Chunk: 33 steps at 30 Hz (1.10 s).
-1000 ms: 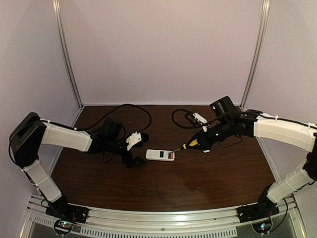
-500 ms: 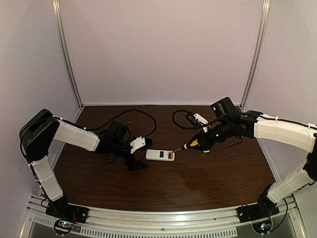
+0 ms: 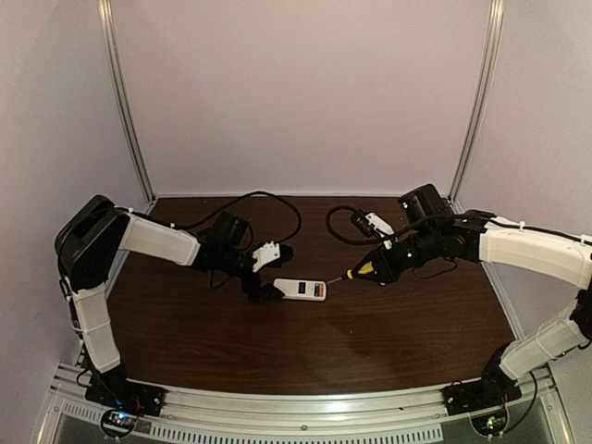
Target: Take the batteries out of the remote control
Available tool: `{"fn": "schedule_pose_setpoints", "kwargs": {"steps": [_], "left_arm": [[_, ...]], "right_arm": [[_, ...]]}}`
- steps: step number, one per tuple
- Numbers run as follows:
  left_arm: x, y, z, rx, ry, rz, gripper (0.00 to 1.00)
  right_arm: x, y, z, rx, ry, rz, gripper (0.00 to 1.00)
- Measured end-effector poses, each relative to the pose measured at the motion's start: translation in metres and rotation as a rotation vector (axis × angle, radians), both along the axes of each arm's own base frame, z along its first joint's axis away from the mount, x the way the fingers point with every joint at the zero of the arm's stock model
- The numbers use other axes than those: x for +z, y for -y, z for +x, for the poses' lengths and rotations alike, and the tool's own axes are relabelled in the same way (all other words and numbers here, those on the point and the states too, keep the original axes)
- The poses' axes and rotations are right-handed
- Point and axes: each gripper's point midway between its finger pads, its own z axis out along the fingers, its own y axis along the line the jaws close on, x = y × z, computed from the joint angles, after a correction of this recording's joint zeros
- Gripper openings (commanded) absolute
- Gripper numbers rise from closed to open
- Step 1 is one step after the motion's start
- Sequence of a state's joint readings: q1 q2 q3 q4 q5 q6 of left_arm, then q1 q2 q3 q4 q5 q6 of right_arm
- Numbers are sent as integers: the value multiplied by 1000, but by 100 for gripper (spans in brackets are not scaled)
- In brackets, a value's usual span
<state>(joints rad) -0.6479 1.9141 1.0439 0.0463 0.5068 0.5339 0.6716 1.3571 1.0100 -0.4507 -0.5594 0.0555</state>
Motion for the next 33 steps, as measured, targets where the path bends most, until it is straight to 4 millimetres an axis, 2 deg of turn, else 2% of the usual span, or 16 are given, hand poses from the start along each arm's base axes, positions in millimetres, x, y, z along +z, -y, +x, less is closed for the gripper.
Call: {"fn": "schedule_pose_setpoints", "kwargs": {"steps": [4,13,17,22,29,33], "left_arm": [[-6,6,6,-27,-17,14,91],[-32,7,-5,-75,-127,56,87],[-32,11,-5,-93,-147,52,74],[-31,18,-2,-111,-167,42,64],[-31,20,-8,-126,-205,35,44],[-31,22,-12,-134,-217,38,39]], "right_arm": [[-1,2,-2,-2,1,1,0],[-2,2,-2,-5,-1,-1,0],[-2,2,-2,-5,0,-1,0],[-1,2,-1,-5,6,4,0],[-1,2,-1,-5,6,4,0],[-1,2,-1,-5,6,4,0]]}}
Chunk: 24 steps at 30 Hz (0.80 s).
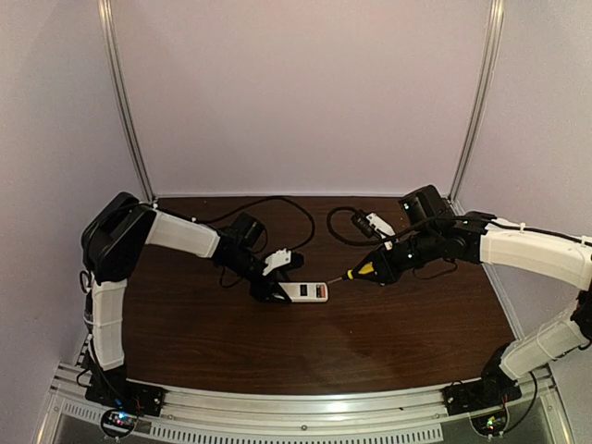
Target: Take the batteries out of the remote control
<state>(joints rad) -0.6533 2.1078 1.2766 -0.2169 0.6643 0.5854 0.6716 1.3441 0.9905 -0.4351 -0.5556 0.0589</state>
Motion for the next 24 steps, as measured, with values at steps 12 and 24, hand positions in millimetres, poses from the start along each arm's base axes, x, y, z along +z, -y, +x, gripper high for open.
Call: {"fn": "schedule_pose_setpoints", "kwargs": {"steps": [12,24], "left_arm": [[1,10,-59,-29,-62,11,40],[2,18,-87,65,-59,41,97]], "right_arm": [[-1,1,1,-7,3,-6,0],[-1,2,3,-12,4,-8,0]]}}
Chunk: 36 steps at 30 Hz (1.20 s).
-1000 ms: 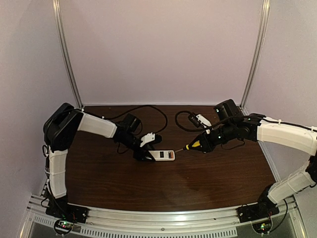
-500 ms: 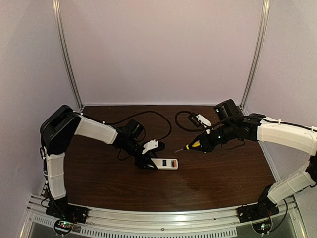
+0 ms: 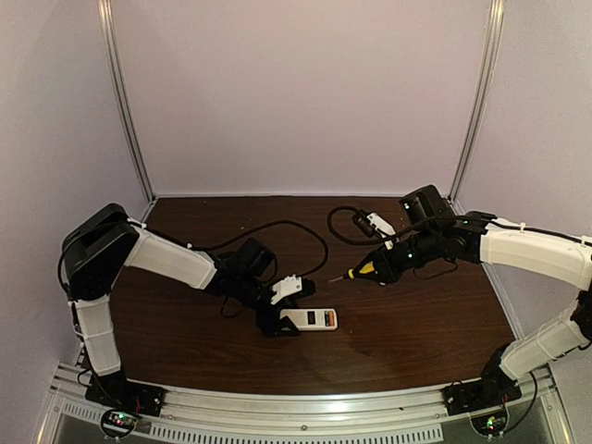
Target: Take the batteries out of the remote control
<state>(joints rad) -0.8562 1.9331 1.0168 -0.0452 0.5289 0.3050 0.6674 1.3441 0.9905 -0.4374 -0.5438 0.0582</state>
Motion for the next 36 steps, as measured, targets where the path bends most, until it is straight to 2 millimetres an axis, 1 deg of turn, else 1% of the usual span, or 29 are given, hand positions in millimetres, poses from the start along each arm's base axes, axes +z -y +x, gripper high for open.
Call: {"fn": "schedule_pose_setpoints", "kwargs": {"steps": [3,6,8,11,16,18,20,22,25,27,32,36], "left_arm": [[1,-1,1,19,23,13,97],[1,-9,4,58,57,36,97],[6,-14,7,89,91,36,97],[24,-20,17,154,170,-1,97],[72,-28,46,352,325,-139,97],[84,-32,53,411,359,-186,97],[90,-31,58,428,378,-210,94],[89,-30,61,425,381,-216,93],[84,-27,54,359,354,-233,92],[81,-25,44,283,342,-249,90],[66,-20,17,89,331,-248,90],[51,-17,1,-22,314,-253,88]], "right_arm": [[0,0,0,-2,1,-2,0],[-1,1,0,-6,2,-4,0],[-1,3,-1,-9,4,-6,0],[-1,5,-1,-13,8,-8,0],[-2,7,0,-33,7,-12,0],[-3,8,0,-40,7,-12,0],[-3,8,1,-47,6,-14,0],[-4,9,1,-52,6,-16,0],[-4,9,2,-55,8,-18,0],[-4,10,2,-57,10,-18,0],[-1,11,2,-60,16,-17,0],[0,12,0,-60,16,-20,0]]}}
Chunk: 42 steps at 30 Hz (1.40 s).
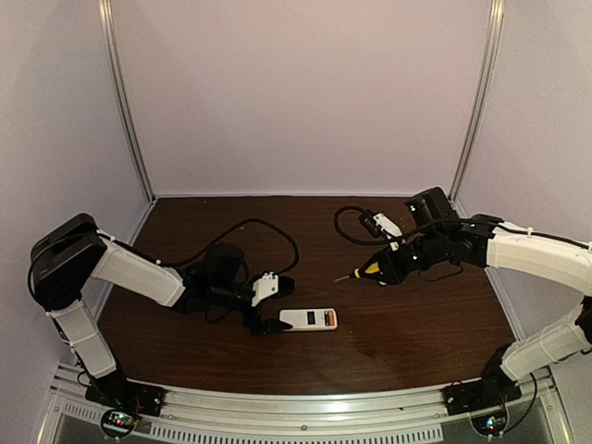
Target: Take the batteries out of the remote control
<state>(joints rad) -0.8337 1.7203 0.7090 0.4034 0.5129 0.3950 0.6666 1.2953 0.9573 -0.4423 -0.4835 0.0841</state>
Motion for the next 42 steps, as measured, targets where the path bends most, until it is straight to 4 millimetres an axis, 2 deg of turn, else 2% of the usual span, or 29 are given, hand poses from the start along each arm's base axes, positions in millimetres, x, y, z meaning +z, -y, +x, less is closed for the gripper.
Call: {"fn": "schedule_pose_setpoints", "kwargs": {"steps": [4,8,14,18,24,34,38,39,40,41,42], "left_arm": [[-23,3,-9,-73,-29,30,87],[-39,11,-7,-110,-45,49,87],[-41,23,5,-125,-33,47,86],[-44,22,12,-127,-43,55,82],[-52,22,10,-155,-79,80,78],[-54,27,7,-194,-115,77,70],[-55,28,5,-205,-127,79,62],[-56,28,5,-206,-128,79,58],[-56,28,5,-209,-127,79,50],[-56,29,5,-212,-126,79,35],[-56,28,5,-213,-126,80,26]], "right_arm": [[-2,2,-1,-3,-7,-11,0],[-4,4,-2,-5,-12,-17,0],[-5,6,-2,-9,-19,-26,0],[-6,6,-2,-11,-20,-27,0],[-6,6,-2,-10,-21,-28,0],[-6,7,-3,-8,-22,-31,0],[-6,7,-3,-8,-22,-31,0],[-6,7,-3,-7,-22,-31,0],[-7,7,-3,-8,-22,-31,0],[-7,7,-3,-7,-22,-31,0],[-7,7,-3,-8,-22,-31,0]]}}
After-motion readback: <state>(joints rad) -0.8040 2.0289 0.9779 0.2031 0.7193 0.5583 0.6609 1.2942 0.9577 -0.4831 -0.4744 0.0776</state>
